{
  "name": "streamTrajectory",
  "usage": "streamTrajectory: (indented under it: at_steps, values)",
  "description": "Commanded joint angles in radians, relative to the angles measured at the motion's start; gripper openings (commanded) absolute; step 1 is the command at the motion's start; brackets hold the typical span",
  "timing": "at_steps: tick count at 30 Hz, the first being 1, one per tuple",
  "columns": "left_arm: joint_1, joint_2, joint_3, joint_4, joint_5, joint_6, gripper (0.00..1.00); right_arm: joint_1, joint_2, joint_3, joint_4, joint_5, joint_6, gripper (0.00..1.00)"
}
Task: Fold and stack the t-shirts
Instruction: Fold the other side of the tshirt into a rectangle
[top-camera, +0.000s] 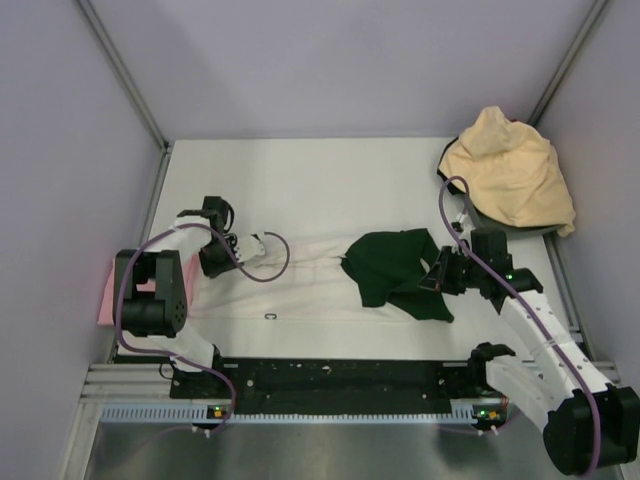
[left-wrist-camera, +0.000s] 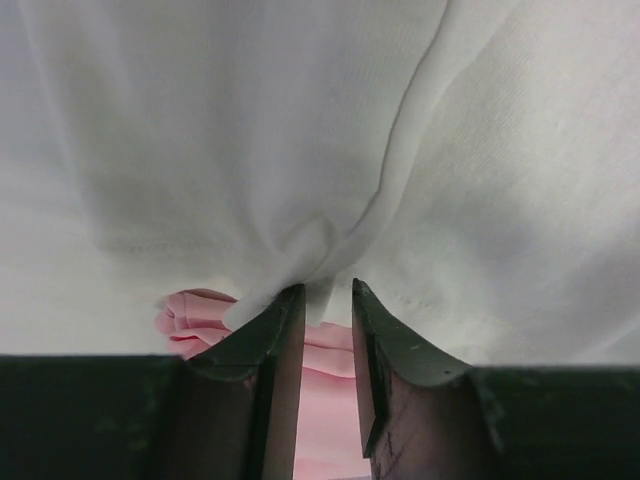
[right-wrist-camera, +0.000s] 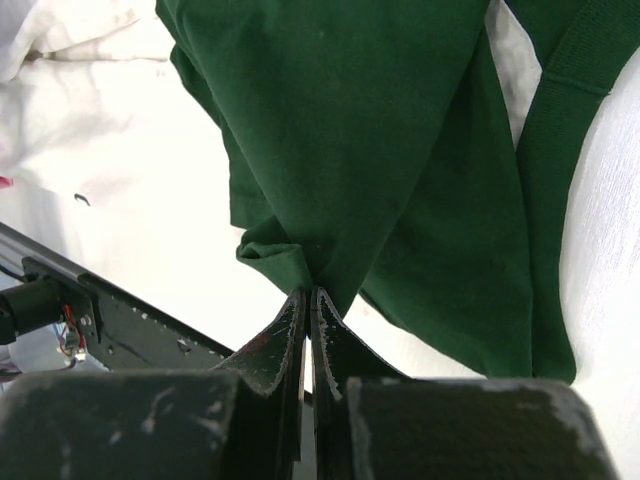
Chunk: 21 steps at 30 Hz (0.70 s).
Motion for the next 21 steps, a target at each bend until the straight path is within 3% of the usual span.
streamTrajectory:
  at_steps: [1, 5, 8, 9, 14, 16, 18, 19, 20, 21]
  values:
    - [0.003, 0.005, -0.007, 0.024, -0.027, -0.021, 0.23, 0.012, -0.015, 0.004, 0.031, 0.003, -0.010, 0.00]
    - [0.003, 0.006, 0.020, 0.007, -0.020, -0.029, 0.02, 0.010, -0.021, 0.013, 0.025, 0.006, -0.010, 0.00]
    - [0.003, 0.014, 0.028, -0.020, -0.013, -0.029, 0.00, 0.009, -0.025, 0.019, 0.021, 0.013, -0.013, 0.00]
    - [0.002, 0.014, 0.028, -0.034, -0.004, -0.028, 0.01, 0.010, -0.027, 0.021, 0.017, 0.015, -0.013, 0.00]
    - [0.002, -0.014, -0.010, -0.030, 0.026, -0.002, 0.36, 0.009, -0.030, 0.019, 0.017, 0.013, -0.016, 0.00]
    - [0.002, -0.015, -0.032, 0.014, 0.008, -0.006, 0.37, 0.009, -0.030, 0.021, 0.014, 0.012, -0.017, 0.00]
    - [0.002, -0.003, -0.032, 0.048, -0.012, -0.021, 0.30, 0.009, -0.033, 0.021, 0.013, 0.010, -0.019, 0.00]
    - [0.002, 0.005, -0.024, 0.054, -0.015, -0.034, 0.12, 0.009, -0.033, 0.022, 0.014, 0.010, -0.019, 0.00]
    - [0.002, 0.009, -0.013, 0.050, -0.016, -0.041, 0.01, 0.007, -0.033, 0.025, 0.011, 0.010, -0.020, 0.00]
    - [0.002, 0.012, -0.004, 0.042, -0.015, -0.044, 0.00, 0.006, -0.033, 0.025, 0.010, 0.010, -0.019, 0.00]
